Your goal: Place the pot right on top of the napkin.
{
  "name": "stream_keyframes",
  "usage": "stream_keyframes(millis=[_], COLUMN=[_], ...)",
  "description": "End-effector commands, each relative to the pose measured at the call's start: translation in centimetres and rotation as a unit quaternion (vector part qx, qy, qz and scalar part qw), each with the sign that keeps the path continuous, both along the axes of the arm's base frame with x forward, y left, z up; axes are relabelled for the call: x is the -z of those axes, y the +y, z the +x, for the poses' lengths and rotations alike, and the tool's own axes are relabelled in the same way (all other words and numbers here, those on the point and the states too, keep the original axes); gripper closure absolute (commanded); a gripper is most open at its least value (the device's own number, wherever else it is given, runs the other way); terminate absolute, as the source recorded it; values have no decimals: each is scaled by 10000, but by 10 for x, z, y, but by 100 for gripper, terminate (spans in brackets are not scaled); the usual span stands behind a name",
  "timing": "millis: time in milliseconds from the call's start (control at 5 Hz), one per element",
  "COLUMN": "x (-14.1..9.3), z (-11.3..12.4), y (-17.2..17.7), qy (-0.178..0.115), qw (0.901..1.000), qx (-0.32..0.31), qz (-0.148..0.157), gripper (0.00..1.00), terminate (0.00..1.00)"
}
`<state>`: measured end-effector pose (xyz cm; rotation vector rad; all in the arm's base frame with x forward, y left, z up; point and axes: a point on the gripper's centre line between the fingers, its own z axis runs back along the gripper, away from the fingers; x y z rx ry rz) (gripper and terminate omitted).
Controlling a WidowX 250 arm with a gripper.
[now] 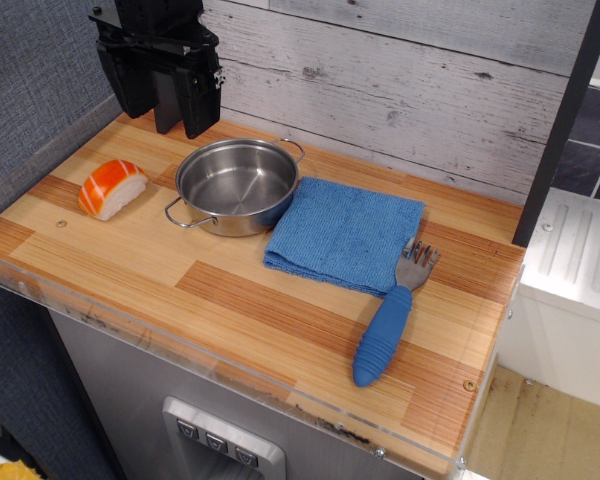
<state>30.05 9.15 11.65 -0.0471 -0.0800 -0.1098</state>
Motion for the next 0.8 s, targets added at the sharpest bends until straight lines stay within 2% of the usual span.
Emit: stream_keyframes(millis=[0,200,400,600], x=[0,15,29,54], z=[0,10,26,48], y=[0,11,21,33], qy=[0,-89,-364,-396], qw=[10000,9997,9990,9987], qx=[0,-192,-272,-309], qz=[0,90,45,124], gripper=[0,0,0,0], terminate=[0,0,0,0])
